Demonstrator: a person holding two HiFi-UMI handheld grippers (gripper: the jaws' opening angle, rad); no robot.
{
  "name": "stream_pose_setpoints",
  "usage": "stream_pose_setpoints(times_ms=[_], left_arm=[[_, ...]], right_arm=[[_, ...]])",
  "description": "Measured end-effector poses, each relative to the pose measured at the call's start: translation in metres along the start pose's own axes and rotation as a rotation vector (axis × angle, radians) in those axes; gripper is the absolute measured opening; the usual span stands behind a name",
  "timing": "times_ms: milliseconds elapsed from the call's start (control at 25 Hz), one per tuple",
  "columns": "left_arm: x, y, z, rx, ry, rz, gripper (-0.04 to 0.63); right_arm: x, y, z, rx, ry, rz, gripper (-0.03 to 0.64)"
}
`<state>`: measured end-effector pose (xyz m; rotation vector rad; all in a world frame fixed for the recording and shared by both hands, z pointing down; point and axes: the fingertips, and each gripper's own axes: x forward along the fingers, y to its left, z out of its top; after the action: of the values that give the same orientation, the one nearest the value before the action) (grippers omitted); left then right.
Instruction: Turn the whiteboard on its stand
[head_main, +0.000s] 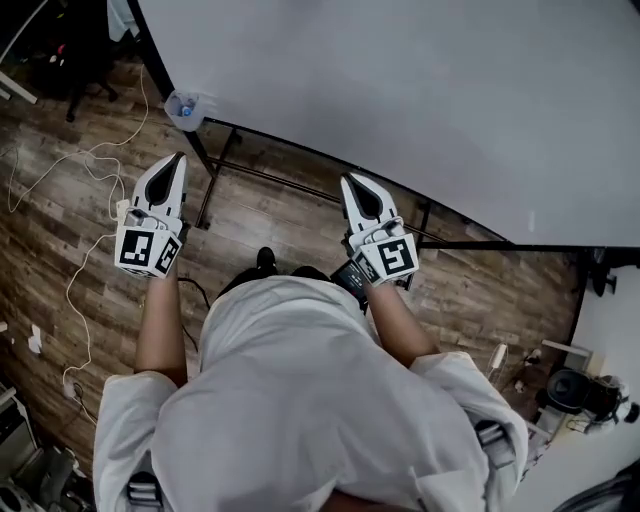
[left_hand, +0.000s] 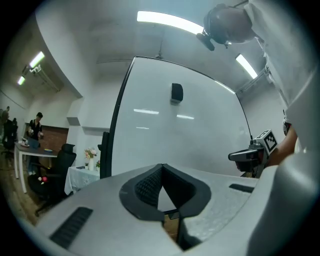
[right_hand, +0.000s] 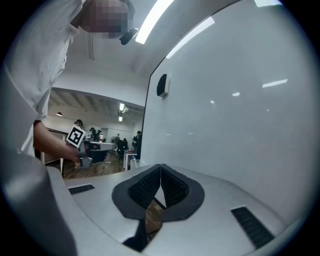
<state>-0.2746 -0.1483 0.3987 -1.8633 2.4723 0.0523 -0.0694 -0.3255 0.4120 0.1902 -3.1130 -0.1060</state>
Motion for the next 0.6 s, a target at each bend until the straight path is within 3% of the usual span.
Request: stream_pose_setpoints(times_ms=[160,280,480,600], left_arm=[[-0.003,-0.037,-0.021,-0.01,0.025,0.033,0.005],[-0.009,-0.071,-0.028,-0.002,0.037,0.017,0.006],[-0.039,-0.146,-0.043,0.014,0.086,-0.096,0.005],[-0.073,-0.194,-0.056,-0.017,0.136,-0.17,0.006]], right_arm=[[-0.047,-0.013,-0.002,-0.032,-0.01,-0.112,0.002],[-0.097,-0.014,-0.004,-0.042,-0.021,-0.184,-0.003],[-0.2,-0.003,-0.019,-0.002,0.0,-0.323,-0.003],[-0.269,0.014,-0.036,0.029,0.034,-0.387,-0.003]])
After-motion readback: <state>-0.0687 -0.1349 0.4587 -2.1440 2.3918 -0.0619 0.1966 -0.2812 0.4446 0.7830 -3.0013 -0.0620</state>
